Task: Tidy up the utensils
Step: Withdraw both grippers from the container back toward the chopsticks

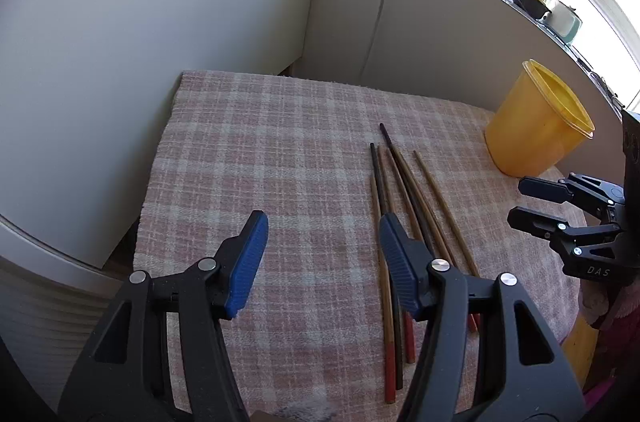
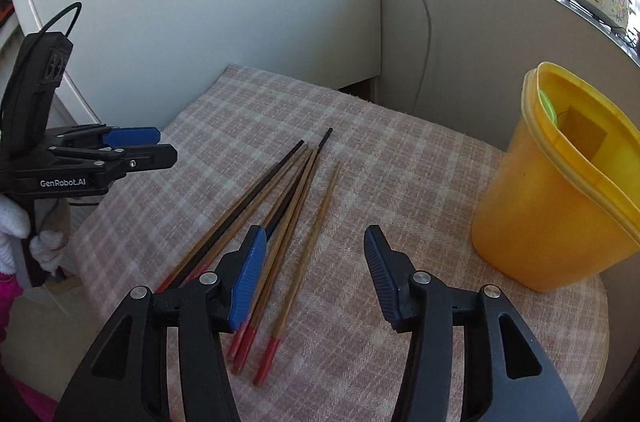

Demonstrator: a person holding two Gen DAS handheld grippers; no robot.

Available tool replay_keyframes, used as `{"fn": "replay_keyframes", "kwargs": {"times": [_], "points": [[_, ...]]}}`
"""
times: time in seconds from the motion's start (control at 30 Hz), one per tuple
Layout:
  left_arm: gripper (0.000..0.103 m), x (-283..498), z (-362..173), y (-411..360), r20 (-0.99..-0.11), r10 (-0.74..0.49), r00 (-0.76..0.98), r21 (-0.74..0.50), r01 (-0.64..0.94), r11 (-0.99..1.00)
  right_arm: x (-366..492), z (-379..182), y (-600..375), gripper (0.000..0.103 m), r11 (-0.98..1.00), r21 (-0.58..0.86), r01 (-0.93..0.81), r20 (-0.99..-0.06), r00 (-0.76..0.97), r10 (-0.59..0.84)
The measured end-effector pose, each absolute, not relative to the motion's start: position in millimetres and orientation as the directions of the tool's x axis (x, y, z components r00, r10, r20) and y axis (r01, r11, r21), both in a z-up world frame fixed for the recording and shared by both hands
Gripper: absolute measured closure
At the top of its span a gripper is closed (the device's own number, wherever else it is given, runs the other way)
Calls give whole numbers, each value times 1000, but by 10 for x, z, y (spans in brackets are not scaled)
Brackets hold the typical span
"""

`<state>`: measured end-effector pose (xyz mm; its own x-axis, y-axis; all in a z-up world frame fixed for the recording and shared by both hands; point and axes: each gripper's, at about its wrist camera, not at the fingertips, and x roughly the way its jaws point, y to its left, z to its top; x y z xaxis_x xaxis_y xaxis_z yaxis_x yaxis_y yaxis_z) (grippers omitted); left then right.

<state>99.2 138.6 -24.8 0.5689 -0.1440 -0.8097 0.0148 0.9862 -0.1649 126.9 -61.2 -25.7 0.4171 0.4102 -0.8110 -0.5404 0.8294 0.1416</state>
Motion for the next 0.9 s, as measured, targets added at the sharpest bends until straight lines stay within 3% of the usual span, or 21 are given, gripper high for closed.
{"fn": "replay_keyframes", "kwargs": {"times": [0.2,0.4,0.53,0.7,0.9], "points": [[44,226,11,2046,-767,15,641,-140,-190,972,1276,-200,-680,53,842,107,-529,-804,451,386],[44,-801,59,2435,-775,222,591,-77,-438,895,1344,-137,-713,53,836,100,-539,-785,474,400],[44,-1413,217,2415,-771,267,578,-117,-541,833,1333,-78,-604,53,803,93,-588,-772,467,432],[44,-1515,727,1962,-690,232,685,-155,-454,877,1139,317,-633,53,761,51,-647,-718,506,478],[44,-1107,1256,1303,-569,72,819,-141,-183,973,808,1320,-1257,53,804,-57,-592,-540,696,474]]}}
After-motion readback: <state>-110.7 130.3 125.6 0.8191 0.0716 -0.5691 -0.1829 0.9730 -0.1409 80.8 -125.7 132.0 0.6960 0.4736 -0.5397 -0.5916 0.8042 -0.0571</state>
